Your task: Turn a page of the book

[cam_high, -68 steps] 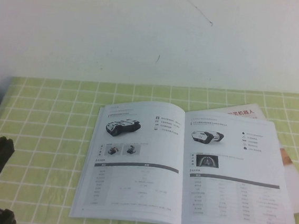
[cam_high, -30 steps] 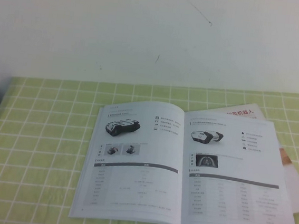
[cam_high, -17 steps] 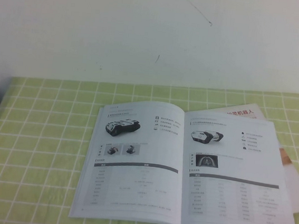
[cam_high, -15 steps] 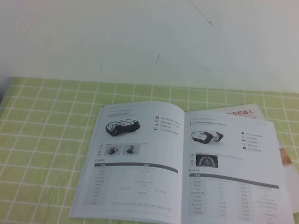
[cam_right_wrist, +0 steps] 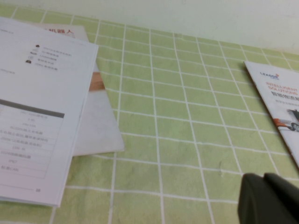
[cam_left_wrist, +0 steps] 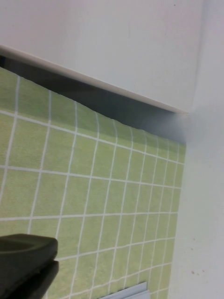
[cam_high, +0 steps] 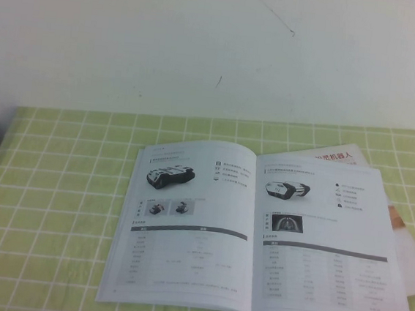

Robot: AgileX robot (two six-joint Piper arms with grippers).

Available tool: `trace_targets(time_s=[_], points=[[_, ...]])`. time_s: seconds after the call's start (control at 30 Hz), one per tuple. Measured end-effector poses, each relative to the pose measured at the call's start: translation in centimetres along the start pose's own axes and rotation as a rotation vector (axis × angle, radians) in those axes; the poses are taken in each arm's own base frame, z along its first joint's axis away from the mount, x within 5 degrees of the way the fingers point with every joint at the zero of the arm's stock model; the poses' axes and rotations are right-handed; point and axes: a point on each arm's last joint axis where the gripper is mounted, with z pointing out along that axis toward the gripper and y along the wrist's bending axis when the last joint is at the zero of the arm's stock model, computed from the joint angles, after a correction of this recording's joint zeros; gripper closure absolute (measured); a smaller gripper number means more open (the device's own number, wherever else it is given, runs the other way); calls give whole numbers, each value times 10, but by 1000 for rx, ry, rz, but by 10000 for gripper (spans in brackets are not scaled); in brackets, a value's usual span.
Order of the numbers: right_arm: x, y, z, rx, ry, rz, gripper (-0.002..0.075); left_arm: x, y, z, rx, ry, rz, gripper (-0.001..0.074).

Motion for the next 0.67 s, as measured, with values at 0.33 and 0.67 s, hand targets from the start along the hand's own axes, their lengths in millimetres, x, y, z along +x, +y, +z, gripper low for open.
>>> trace_targets(time_s=[0.33,0.67], points=[[0,0,0,0,0,0,728,0,0,0,-4,0,14,738],[0,0,0,0,0,0,728,0,0,0,-4,0,14,738]])
